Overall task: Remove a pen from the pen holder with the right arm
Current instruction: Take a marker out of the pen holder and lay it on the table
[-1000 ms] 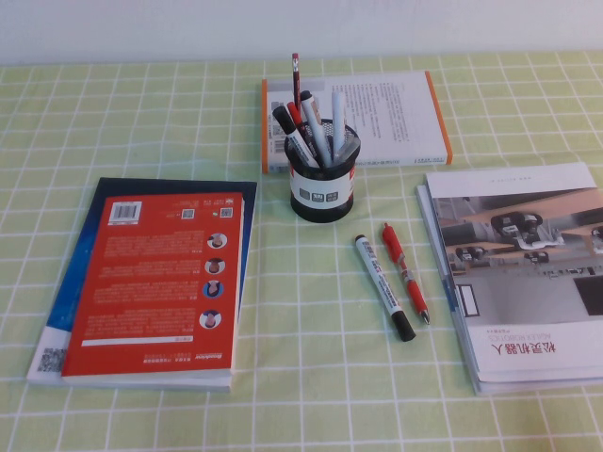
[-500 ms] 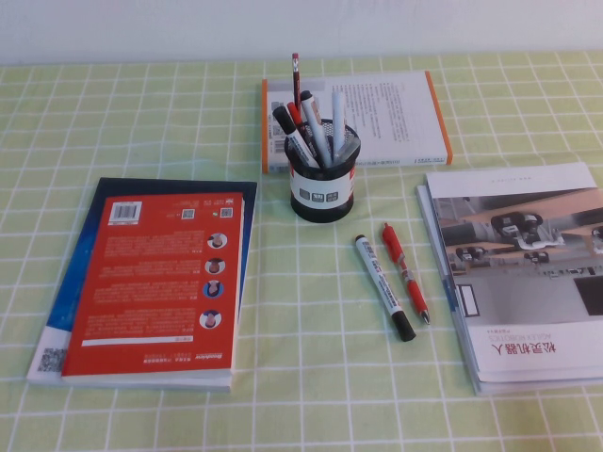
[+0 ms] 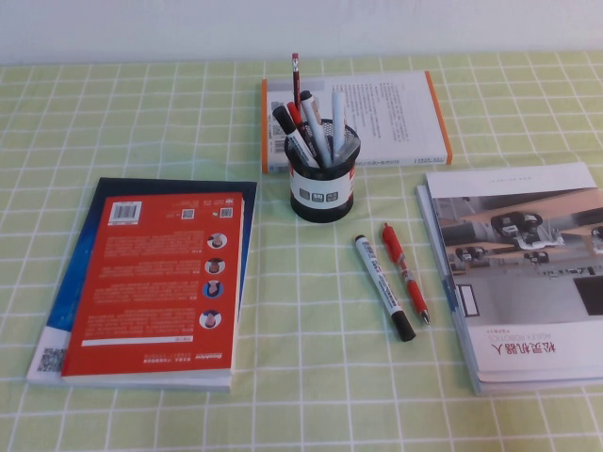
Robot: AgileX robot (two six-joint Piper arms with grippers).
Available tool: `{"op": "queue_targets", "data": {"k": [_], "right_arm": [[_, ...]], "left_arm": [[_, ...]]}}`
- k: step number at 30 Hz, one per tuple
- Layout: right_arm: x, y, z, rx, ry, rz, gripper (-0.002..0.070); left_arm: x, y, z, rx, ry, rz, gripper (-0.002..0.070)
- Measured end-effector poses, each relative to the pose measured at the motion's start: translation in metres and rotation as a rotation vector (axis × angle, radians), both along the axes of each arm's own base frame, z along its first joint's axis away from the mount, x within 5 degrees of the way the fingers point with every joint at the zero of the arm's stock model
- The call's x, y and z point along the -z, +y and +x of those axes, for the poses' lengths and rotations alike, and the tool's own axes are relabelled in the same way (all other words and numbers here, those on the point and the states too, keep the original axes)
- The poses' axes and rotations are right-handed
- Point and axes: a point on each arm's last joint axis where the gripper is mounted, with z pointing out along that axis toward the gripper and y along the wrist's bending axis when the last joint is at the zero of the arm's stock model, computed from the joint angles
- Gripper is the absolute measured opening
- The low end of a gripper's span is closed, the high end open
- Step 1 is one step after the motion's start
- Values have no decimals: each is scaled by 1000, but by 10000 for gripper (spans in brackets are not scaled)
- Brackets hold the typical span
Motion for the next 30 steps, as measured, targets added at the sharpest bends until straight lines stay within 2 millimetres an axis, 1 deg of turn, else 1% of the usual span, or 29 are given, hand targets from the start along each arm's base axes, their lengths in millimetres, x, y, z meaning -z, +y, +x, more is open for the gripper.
{"op": "queue_targets", "data": {"k": [4, 9, 12, 14, 16, 20, 23, 26, 30], "right_arm": [[-14, 4, 29, -41, 74, -100, -13], [-26, 8, 66, -80, 133, -169, -12], [-32, 18, 87, -122, 144, -186, -13], [-36, 31, 99, -171, 136, -209, -13], [-38, 50, 111, -227, 109, -236, -13], [-38, 88, 133, -279, 22, -277, -13], [-29, 115, 145, -295, -46, -321, -12], [-17, 133, 153, -287, -89, -332, -11], [-3, 145, 164, -267, -123, -307, 13]], "left_arm": [[0, 0, 0, 0, 0, 0, -5], [0, 0, 0, 0, 0, 0, -5], [0, 0, 0, 0, 0, 0, -5], [0, 0, 0, 0, 0, 0, -5], [0, 0, 0, 0, 0, 0, -5], [0, 0, 0, 0, 0, 0, -5], [0, 0, 0, 0, 0, 0, -5], [0, 0, 0, 0, 0, 0, -5], [0, 0, 0, 0, 0, 0, -5]]}}
